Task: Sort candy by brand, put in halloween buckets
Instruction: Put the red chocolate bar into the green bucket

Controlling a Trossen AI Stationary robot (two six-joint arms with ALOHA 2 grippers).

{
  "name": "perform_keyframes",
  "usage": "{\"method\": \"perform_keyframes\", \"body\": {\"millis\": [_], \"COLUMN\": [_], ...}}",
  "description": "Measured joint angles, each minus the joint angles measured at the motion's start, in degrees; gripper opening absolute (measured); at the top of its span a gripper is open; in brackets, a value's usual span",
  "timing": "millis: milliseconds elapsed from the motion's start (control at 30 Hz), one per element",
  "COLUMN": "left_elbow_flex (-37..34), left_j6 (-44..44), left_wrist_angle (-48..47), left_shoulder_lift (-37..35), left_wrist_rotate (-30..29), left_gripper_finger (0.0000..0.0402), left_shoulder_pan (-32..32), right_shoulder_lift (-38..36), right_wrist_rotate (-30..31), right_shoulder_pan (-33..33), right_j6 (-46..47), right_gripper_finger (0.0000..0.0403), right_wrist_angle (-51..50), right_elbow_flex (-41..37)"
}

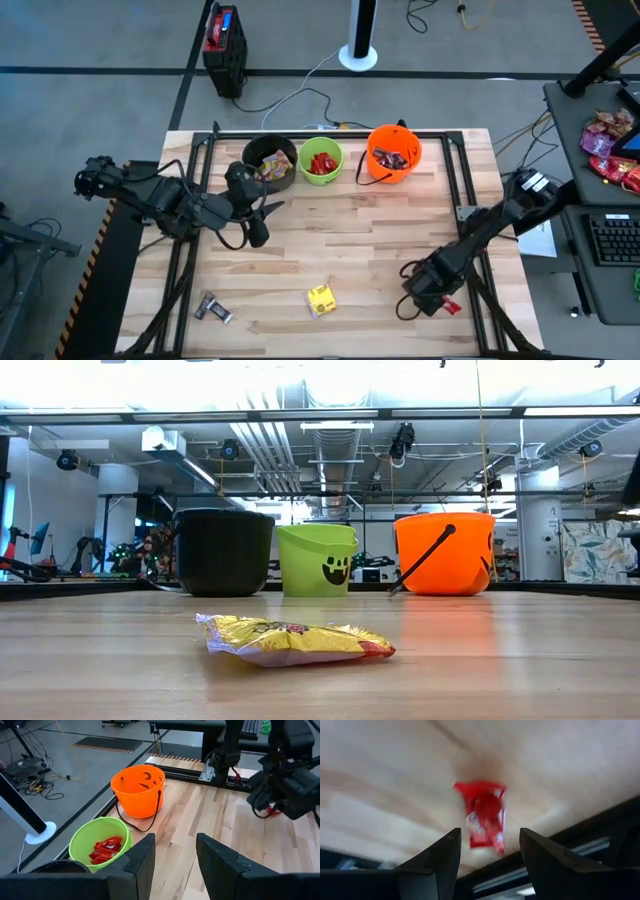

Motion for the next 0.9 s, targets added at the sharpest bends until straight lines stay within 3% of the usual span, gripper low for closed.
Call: {"method": "perform_keyframes", "body": {"millis": [233,467,533,733,900], "left_elbow_flex": [0.00,0.00,0.00,0.00,0.00], "left_j6": [-0.02,-0.19,-0.21,-1.10,-2.63], "left_wrist_angle": [-0.01,0.14,0.14,0.15,0.27], "left_shoulder_lift": [0.00,0.00,0.00,0.00,0.00], "left_wrist_rotate": [0.02,0.00,0.00,-0.02,-0.02], "left_gripper_finger": [0.0127,0.0127,0.0127,0.0127,0.0127], "left_shoulder_pan": [0.00,0.00,0.00,0.00,0.00], "right_shoulder_lift": [6.29,8.55,7.73,0.75,-6.70], "right_wrist_rotate": [-0.21,-1.00,-0.46,3.87,15.39], "right_shoulder_pan": [-0.03,-0.41,-0.71,-5.08,-14.36], "right_j6": [-4.62,-7.53,-7.62,-6.73,-11.52], "right_gripper_finger": [0.0180,0.0072,0.0041,0.0038,0.0041], "right_wrist_angle": [6.72,7.43,7.48,7.02,7.16], "right_elbow_flex": [-0.41,1.16,1.15,1.56,7.02]}}
